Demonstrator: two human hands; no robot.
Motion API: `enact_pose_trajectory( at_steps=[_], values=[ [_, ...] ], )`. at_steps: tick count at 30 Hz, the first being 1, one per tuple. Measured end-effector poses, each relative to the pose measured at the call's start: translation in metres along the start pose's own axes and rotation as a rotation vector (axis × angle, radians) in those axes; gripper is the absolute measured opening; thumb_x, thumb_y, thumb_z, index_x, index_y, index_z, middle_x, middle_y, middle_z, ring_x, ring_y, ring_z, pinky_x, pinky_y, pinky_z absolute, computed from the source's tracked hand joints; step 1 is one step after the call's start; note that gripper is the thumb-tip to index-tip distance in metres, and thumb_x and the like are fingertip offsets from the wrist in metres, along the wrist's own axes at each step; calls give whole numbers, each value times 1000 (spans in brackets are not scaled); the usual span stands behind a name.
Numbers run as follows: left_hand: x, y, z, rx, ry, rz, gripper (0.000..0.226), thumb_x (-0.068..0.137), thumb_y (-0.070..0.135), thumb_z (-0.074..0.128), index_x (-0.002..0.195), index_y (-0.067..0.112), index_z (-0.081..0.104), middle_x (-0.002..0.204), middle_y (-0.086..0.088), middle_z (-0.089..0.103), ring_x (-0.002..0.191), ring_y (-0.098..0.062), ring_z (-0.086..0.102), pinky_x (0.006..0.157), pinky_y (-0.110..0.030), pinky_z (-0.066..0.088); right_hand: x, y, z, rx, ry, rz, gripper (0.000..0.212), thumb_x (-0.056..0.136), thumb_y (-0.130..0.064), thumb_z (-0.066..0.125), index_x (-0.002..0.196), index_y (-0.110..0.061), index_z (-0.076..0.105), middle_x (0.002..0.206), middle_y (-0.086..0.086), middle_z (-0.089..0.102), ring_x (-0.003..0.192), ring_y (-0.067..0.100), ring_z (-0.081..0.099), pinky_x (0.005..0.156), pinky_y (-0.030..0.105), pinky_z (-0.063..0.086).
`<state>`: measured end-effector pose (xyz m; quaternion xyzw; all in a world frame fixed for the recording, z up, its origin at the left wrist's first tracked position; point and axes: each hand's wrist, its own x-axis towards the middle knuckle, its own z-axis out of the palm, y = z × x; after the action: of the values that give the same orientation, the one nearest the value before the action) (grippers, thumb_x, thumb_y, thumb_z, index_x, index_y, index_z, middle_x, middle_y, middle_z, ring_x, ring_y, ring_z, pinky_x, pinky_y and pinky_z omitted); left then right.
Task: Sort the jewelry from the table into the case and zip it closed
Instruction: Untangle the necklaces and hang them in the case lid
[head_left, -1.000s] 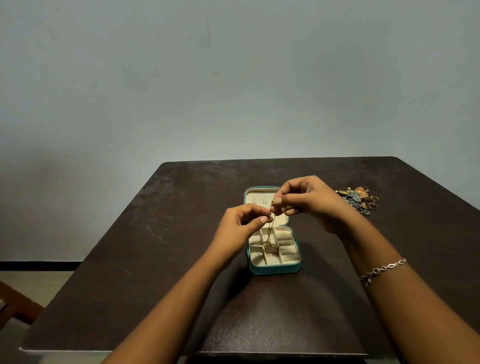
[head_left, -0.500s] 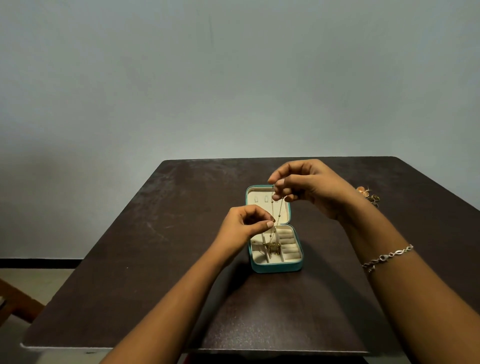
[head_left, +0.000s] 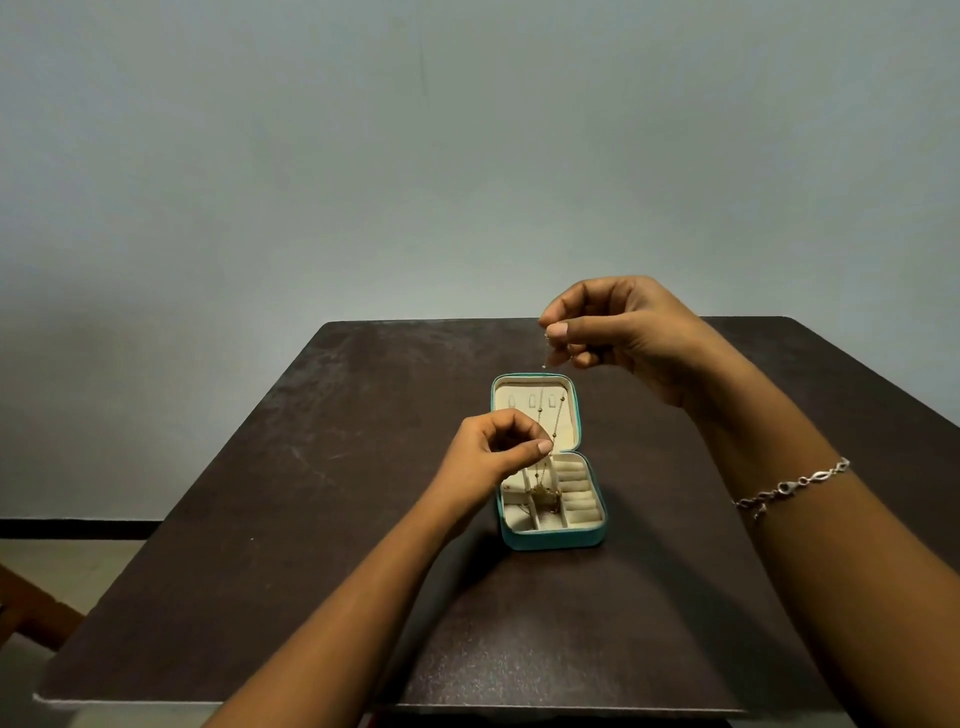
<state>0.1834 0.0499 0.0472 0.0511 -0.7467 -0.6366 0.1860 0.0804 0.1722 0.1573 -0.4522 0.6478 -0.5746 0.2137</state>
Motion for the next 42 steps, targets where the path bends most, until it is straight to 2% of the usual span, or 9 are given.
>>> enact_pose_trajectory(
  at_steps=[10,14,20,23,27,33,42],
  values=[
    [0,-12,0,-39,98,-71,11,80,-8,61,75,2,61,70,-5,59,54,6,56,52,-7,41,8,-17,-11,41,72,-72,13,79,3,61,77,-9,63,60,-2,64,59,12,64,51,17,46],
    [1,-18,-3,-15,139,-130,11,81,-4,62,75,5,62,72,-5,60,64,-7,54,53,-13,41,6,-18,-19,60,107,-93,11,78,2,61,77,-8,63,60,-1,64,60,13,65,52,17,47],
    [1,-21,-8,-14,166,-166,10,83,-1,61,76,6,63,71,-1,64,64,-2,59,59,-15,47,-1,-17,-34,77,186,-112,11,80,1,60,78,-8,64,60,-1,66,61,13,65,56,18,50],
    [1,-21,-9,-15,183,-163,8,83,-1,61,77,5,62,71,-2,64,66,-7,60,61,-19,49,-5,-15,-40,87,215,-108,10,80,1,60,78,-9,63,61,-1,66,62,13,66,57,18,52],
    [0,-20,-9,-14,209,-169,9,85,-2,58,78,3,61,70,-5,62,64,-11,58,55,-16,49,-10,-10,-47,92,247,-88,10,79,0,59,78,-9,63,60,0,67,62,13,67,57,18,52],
    [0,-17,-10,-118,240,-214,10,90,0,51,83,0,58,69,-8,64,60,-12,61,54,-22,52,-18,11,-56,146,340,0,12,82,2,56,78,-9,61,56,-2,65,57,12,67,54,17,53],
    [1,-14,-12,-229,268,-251,10,93,8,48,89,2,54,74,-10,64,57,-11,66,50,-21,53,-32,62,-63,310,542,260,14,85,2,54,79,-9,60,50,-2,64,48,9,64,44,16,50]
  ],
)
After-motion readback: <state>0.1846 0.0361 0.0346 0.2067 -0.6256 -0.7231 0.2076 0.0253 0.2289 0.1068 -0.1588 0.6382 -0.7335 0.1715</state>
